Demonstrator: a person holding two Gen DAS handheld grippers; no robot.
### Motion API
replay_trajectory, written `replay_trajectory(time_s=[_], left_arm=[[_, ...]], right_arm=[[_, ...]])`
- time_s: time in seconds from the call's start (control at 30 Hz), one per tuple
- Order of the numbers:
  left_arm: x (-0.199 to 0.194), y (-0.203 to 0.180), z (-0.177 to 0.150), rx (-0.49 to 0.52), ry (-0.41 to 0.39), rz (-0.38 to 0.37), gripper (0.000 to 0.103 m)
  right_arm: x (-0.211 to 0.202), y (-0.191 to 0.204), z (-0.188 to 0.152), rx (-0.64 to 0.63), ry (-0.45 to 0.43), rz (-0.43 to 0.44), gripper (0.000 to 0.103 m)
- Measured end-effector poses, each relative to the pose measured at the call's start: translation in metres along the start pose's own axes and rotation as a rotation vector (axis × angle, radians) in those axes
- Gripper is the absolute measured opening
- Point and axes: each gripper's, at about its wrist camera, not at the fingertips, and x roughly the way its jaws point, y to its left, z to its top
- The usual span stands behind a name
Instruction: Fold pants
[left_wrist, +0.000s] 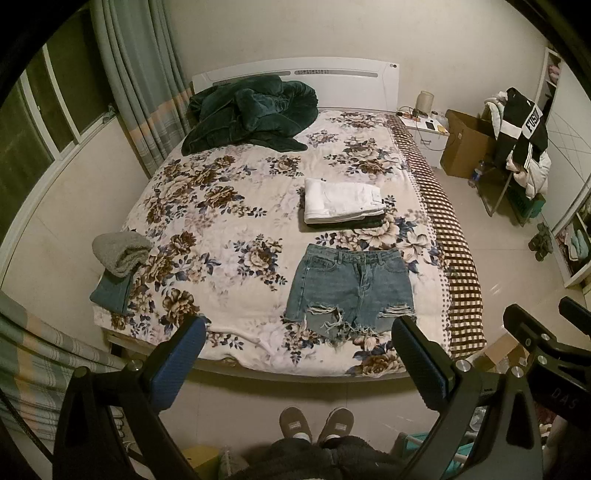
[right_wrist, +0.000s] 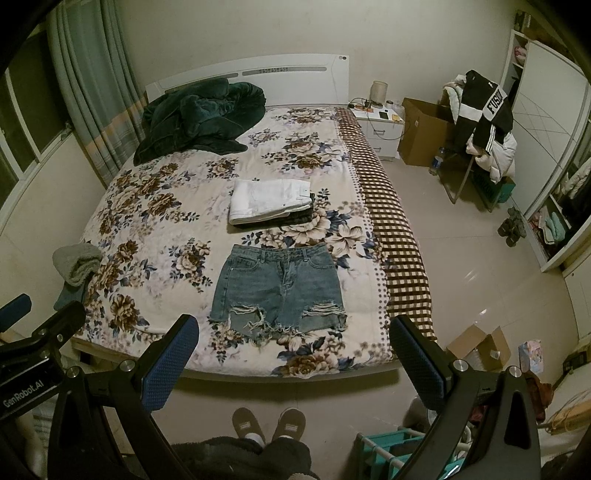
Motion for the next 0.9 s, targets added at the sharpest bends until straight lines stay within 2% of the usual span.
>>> replay_trajectory(time_s=[0.9], left_arm=[[-0.002,0.0073,0.0,0.0,0.004,-0.004,0.103]], right_arm=[[-0.0014,0.0022,0.0007,0.001,0.004,0.0,0.103]])
